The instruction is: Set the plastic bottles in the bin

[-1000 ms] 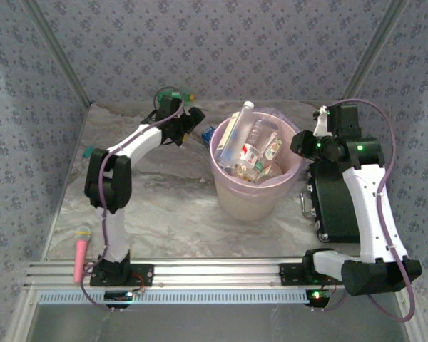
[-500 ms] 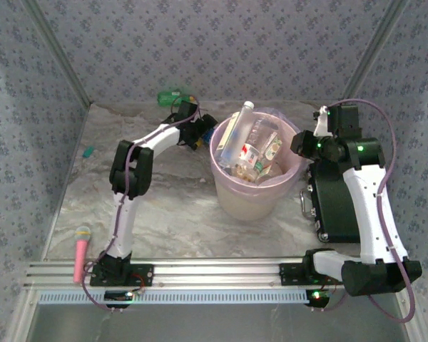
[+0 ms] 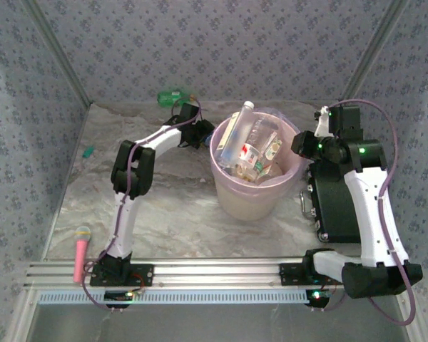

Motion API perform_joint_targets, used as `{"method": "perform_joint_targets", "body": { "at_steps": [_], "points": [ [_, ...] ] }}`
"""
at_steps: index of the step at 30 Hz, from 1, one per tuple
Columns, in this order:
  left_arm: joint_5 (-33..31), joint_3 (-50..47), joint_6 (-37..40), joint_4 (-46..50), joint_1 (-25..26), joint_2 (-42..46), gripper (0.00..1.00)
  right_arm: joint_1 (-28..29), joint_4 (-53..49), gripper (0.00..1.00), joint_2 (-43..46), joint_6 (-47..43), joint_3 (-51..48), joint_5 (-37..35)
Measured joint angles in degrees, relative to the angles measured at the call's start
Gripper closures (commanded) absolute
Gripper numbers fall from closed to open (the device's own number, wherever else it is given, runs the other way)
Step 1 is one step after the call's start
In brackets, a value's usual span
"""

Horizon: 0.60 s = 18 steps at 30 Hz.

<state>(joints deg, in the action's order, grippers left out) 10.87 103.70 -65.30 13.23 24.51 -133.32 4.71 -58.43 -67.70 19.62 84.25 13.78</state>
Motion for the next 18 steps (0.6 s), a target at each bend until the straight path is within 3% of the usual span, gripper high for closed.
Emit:
{"method": "perform_joint_targets", "body": {
  "at_steps": [9, 12, 18],
  "points": [
    [-2.54, -10.86, 2.60, 0.20, -2.43, 13.64, 0.50, 0.00, 0.00, 0.70, 0.00, 0.02, 0.00, 0.00],
    [-4.13, -13.99, 4.76, -0.09, -3.04, 21.14, 0.57, 0.00, 0.02, 0.71, 0.00, 0.02, 0.00, 0.00],
    [-5.14, -13.29, 11.72, 1.66, -2.51, 35.74, 0.63, 0.63, 0.04, 0.71, 0.00, -0.22, 0.00, -0.72]
  ]
}}
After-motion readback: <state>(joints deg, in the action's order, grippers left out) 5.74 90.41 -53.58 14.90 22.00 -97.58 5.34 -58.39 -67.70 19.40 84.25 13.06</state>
